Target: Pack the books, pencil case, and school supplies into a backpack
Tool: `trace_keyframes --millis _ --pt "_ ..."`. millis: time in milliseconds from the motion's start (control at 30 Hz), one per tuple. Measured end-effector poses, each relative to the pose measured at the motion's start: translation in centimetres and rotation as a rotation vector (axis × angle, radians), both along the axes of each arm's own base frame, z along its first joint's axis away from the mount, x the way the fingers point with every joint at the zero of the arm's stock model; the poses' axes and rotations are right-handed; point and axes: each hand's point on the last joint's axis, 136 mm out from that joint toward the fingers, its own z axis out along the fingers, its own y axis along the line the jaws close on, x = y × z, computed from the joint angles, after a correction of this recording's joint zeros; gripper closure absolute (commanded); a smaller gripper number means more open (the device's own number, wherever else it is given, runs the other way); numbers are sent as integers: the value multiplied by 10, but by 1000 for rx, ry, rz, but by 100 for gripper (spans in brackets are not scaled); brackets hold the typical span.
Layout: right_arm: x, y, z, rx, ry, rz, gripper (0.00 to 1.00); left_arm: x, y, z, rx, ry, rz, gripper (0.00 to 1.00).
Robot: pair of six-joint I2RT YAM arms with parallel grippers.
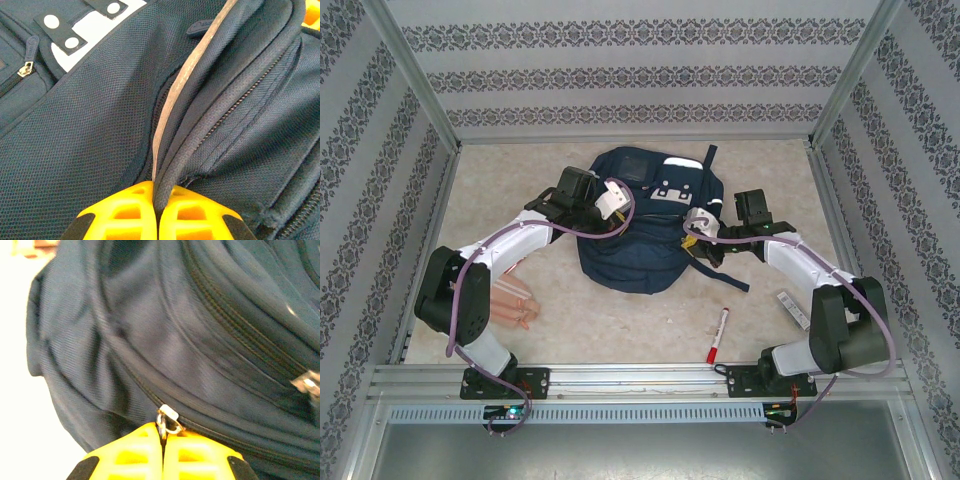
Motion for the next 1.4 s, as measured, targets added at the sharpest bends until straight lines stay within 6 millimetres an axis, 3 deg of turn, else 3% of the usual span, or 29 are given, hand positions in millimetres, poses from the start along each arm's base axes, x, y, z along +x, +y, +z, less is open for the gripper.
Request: trace_keyframes --millis 200,367,533,700,1000,1200,1400 --pt "-12 23 16 24 48 78 100 1 1 0 0 8 14 100" --pt "-20 37 17 23 151 79 100 3 5 -4 26 8 37 100" --pt "-29 64 12 31 374 35 100 7 14 -10 73 4 73 100" --pt "-30 75 9 56 677 -46 100 10 17 -11 95 -9 87 100" --pt "-31 71 13 89 940 -174 100 8 15 -11 102 -26 62 100" --pt "-13 53 36 146 971 -291 100 5 4 -6 81 -53 29 100" --pt "-9 51 49 157 1004 -314 100 5 1 -2 66 -67 24 100"
